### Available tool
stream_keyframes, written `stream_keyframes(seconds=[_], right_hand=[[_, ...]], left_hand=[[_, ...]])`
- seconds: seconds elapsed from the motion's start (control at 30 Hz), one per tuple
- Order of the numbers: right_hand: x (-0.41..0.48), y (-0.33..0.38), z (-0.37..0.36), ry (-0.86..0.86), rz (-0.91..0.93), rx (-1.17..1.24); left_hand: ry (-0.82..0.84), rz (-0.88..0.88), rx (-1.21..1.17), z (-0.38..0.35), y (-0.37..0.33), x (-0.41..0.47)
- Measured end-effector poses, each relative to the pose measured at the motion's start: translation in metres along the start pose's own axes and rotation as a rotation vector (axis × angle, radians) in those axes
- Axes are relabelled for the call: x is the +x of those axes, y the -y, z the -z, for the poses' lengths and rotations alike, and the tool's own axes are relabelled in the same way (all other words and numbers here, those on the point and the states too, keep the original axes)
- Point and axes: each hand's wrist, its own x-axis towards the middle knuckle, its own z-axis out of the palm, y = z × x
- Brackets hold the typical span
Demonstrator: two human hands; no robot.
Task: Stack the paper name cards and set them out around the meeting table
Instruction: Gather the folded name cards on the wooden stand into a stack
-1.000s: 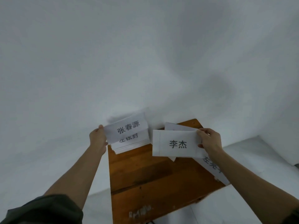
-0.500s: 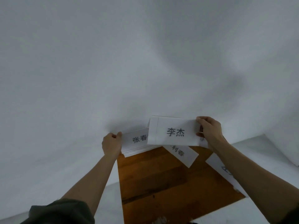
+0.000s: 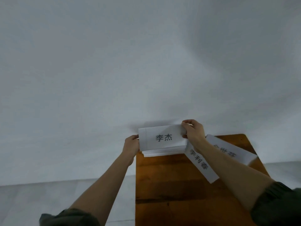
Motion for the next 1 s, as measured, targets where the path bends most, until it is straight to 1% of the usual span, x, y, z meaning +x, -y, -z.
stream_keyframes(seconds=[0.07,0.17,0.23,0.3,0.4,0.43,0.47,0.53,0.6,0.63,0.7,0.83,0.9,1.0], right_hand=[[0.004,-0.005,-0.004,0.013,0.002,-0.058],[0.007,-0.012,-0.008,0.03,0.066,-0.246],[0.007,-0.013,-0.007,0.032,0.174,-0.444],[0.006,-0.013,-0.003,0.034,0.278,-0.696],[0.005,-0.01,0.005,0.042,0.326,-0.971],[0.004,-0.008,0.008,0.045,0.318,-1.018],[0.003,-0.007,0.011,0.055,0.306,-1.046],[-0.002,-0.005,0.021,0.042,0.275,-1.037],[-0.007,-0.01,0.039,-0.021,0.257,-0.984],[-0.01,-0.013,0.052,-0.067,0.25,-0.964],[-0.016,-0.02,0.077,-0.148,0.228,-0.931],[-0.037,-0.04,0.133,-0.275,0.094,-0.865],[-0.048,-0.055,0.161,-0.354,0.015,-0.846],[-0.069,-0.08,0.202,-0.467,-0.097,-0.801]], left_hand=[[0.005,-0.019,0.035,0.0,-0.001,0.0],[0.019,-0.056,0.085,-0.002,0.0,-0.001],[0.028,-0.066,0.151,-0.003,0.004,0.002],[0.032,-0.065,0.202,-0.004,0.006,0.003],[0.028,-0.076,0.263,-0.004,0.008,0.001],[0.005,-0.078,0.289,-0.004,0.007,-0.002],[-0.052,-0.078,0.318,-0.003,0.008,-0.004],[-0.23,-0.089,0.353,-0.002,0.009,-0.013],[-0.38,-0.152,0.332,-0.003,0.011,-0.028],[-0.399,-0.203,0.319,-0.007,0.013,-0.035],[-0.335,-0.309,0.328,-0.018,0.017,-0.046],[-0.04,-0.53,0.474,-0.059,0.018,-0.056],[0.092,-0.655,0.622,-0.083,0.016,-0.057],[0.247,-0.852,0.953,-0.123,0.008,-0.051]])
